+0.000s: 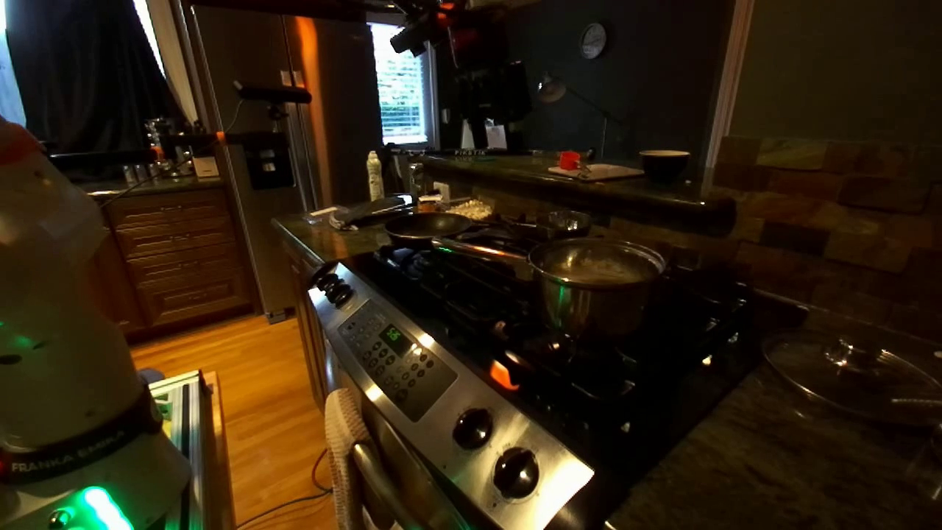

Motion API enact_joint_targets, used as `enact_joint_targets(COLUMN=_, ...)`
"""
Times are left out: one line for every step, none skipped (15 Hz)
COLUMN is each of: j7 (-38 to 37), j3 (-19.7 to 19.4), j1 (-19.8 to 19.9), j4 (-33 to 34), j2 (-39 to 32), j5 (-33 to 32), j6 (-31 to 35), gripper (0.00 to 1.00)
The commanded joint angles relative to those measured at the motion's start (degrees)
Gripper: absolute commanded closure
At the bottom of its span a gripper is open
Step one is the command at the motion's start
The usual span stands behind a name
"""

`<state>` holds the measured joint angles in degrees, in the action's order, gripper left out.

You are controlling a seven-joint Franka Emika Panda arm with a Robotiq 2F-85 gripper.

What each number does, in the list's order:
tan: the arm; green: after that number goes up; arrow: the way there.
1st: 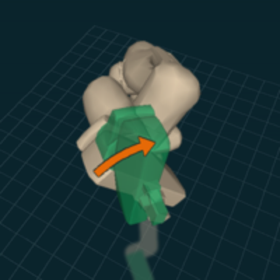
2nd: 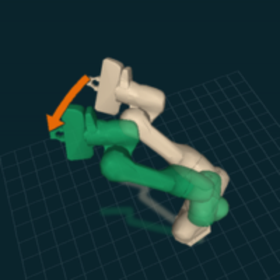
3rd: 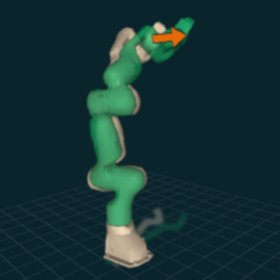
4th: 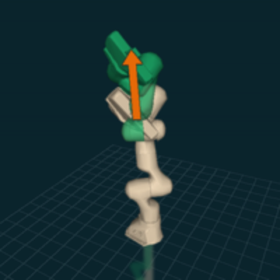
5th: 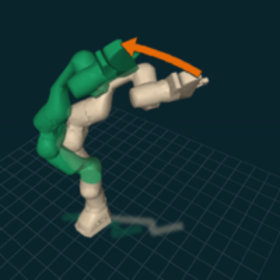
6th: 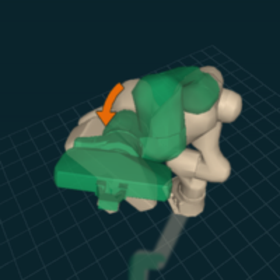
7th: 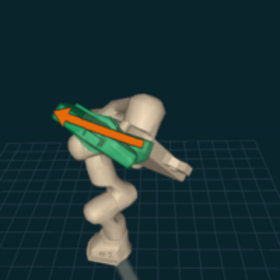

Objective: Move the silver bowl to the right.

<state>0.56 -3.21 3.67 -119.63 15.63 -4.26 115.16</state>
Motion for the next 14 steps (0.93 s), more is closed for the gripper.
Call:
enact_joint_targets(j7=-6.54, j3=2.25, j1=-1.81, j4=7.43, j2=-8.15, j5=3.9, j6=0.37, gripper=0.0)
enact_joint_targets(j7=-8.09, j3=2.33, j1=-1.92, j4=9.41, j2=-10.48, j5=5.27, j6=0.69, gripper=0.0)
enact_joint_targets(j7=-9.45, j3=2.09, j1=-1.93, j4=11.58, j2=-12.73, j5=7.45, j6=1.14, gripper=0.0)
enact_joint_targets(j7=-10.74, j3=1.68, j1=-1.75, j4=14.21, j2=-15.23, j5=9.94, j6=0.14, gripper=0.0)
enact_joint_targets(j7=-11.69, j3=1.49, j1=-1.58, j4=15.93, j2=-17.17, j5=11.67, j6=0.89, gripper=0.0)
enact_joint_targets(j7=-13.82, j3=1.26, j1=-1.27, j4=17.57, j2=-19.48, j5=12.74, j6=1.65, gripper=0.0)
enact_joint_targets(j7=-15.36, j3=1.04, j1=-1.08, j4=18.95, j2=-21.49, j5=13.99, j6=2.88, gripper=0.0)
enact_joint_targets(j7=-17.29, j3=0.91, j1=-1.0, j4=20.14, j2=-23.33, j5=15.27, j6=4.56, gripper=0.0)
enact_joint_targets(j7=-18.01, j3=0.83, j1=-0.93, j4=21.31, j2=-25.26, j5=16.7, j6=5.78, gripper=0.0)
enact_joint_targets(j7=-18.73, j3=0.8, j1=-0.83, j4=22.08, j2=-26.94, j5=18.15, j6=7.45, gripper=0.0)
enact_joint_targets(j7=-19.91, j3=0.61, j1=-0.94, j4=22.36, j2=-28.59, j5=17.85, j6=10.96, gripper=0.0)
enact_joint_targets(j7=-21.39, j3=0.42, j1=-1.21, j4=22.66, j2=-30.01, j5=17.2, j6=13.88, gripper=0.0)
enact_joint_targets(j7=-22.69, j3=0.27, j1=-1.28, j4=23.27, j2=-31.54, j5=17.06, j6=15.72, gripper=0.0)
enact_joint_targets(j7=-23.83, j3=0.12, j1=-1.5, j4=23.33, j2=-32.81, j5=16.38, j6=17.59, gripper=0.0)
